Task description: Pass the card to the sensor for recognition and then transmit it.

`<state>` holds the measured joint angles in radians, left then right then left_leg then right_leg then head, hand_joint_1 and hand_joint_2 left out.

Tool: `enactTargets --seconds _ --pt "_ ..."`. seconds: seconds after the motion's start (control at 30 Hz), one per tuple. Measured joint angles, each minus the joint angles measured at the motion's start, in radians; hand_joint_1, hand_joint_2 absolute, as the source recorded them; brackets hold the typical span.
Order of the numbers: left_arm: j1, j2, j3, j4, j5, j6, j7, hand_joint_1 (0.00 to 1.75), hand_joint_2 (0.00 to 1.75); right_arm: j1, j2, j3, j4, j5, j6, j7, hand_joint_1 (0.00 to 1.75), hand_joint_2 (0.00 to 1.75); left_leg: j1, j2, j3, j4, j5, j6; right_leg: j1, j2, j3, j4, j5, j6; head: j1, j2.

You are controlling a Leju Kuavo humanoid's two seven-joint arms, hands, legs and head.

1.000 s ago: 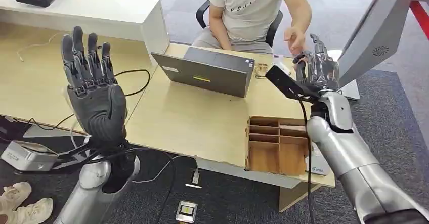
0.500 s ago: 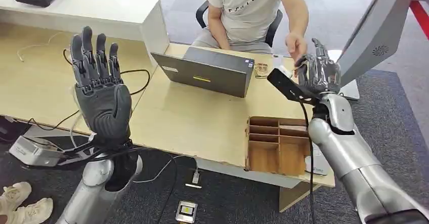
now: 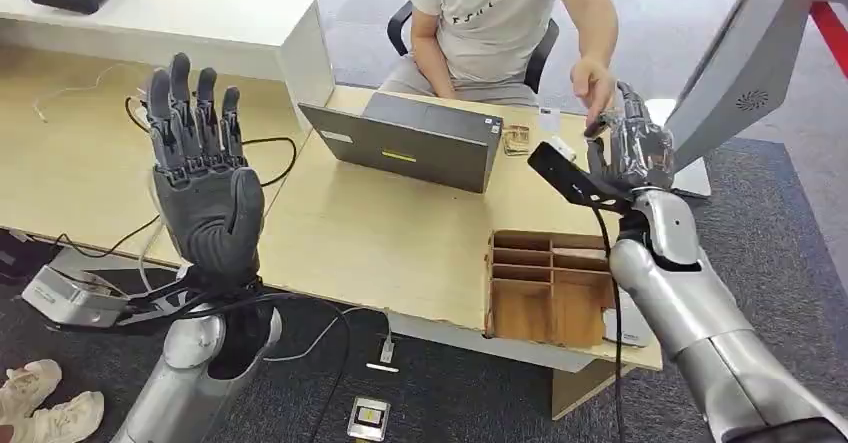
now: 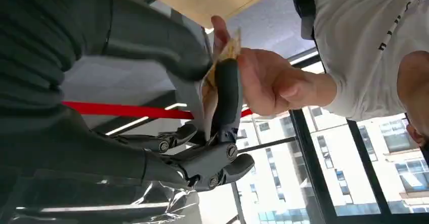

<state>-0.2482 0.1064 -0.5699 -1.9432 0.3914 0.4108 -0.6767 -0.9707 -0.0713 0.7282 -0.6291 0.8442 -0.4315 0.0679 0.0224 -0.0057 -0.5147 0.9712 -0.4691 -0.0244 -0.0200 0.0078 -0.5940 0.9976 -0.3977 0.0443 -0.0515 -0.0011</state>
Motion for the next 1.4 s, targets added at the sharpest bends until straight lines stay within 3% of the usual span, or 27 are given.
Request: enactTargets --seconds 0.43,0.67,0.9,1.13,1.27,1.4 --pt "0.0 -0.001 0.0 0.001 -0.008 -0.002 0.023 0.0 1.75 0.036 -0.024 -0.01 -0.046 0.033 -0.028 -0.008 0.0 1.75 0.0 0.0 0.0 0.0 0.0 0.0 0.0 0.0 0.0 0.0 0.0 0.0 0.0 0.0" --pt "0.002 -0.001 0.007 0.003 -0.028 0.022 0.028 0.0 1.75 0.111 -0.053 -0.049 -0.226 0.004 -0.099 -0.019 0.0 1.75 0.0 0.0 0.0 0.0 0.0 0.0 0.0 0.0 0.0 0.0 0.0 0.0 0.0 0.0" --pt "0.045 0.0 0.038 -0.003 -0.046 0.038 0.032 0.0 1.75 0.335 -0.104 -0.103 -0.567 -0.035 -0.184 -0.028 0.0 1.75 0.0 0.0 0.001 0.0 -0.001 0.0 0.0 0.0 0.0 0.0 -0.001 0.0 0.0 0.0" --pt "0.097 0.013 0.07 -0.015 -0.062 0.021 0.045 0.0 1.75 0.68 -0.127 -0.18 -0.909 -0.011 -0.269 -0.07 0.0 1.75 0.0 -0.001 0.0 -0.001 -0.002 0.001 0.0 -0.001 0.001 0.0 -0.003 0.0 0.0 0.0" --pt "0.106 0.014 0.073 -0.021 -0.077 0.004 0.056 0.0 1.75 0.809 -0.116 -0.241 -1.044 -0.038 -0.27 -0.15 0.0 1.75 0.0 0.0 0.001 -0.001 -0.002 0.001 0.0 0.0 0.001 -0.001 -0.003 0.0 0.0 0.0" --pt "0.121 0.018 0.074 -0.025 -0.084 -0.001 0.059 0.0 1.75 0.923 -0.09 -0.293 -1.169 -0.173 -0.27 -0.272 0.0 1.75 0.0 0.0 0.001 -0.001 -0.002 0.001 0.0 -0.001 0.002 -0.001 -0.002 0.0 0.0 0.0"
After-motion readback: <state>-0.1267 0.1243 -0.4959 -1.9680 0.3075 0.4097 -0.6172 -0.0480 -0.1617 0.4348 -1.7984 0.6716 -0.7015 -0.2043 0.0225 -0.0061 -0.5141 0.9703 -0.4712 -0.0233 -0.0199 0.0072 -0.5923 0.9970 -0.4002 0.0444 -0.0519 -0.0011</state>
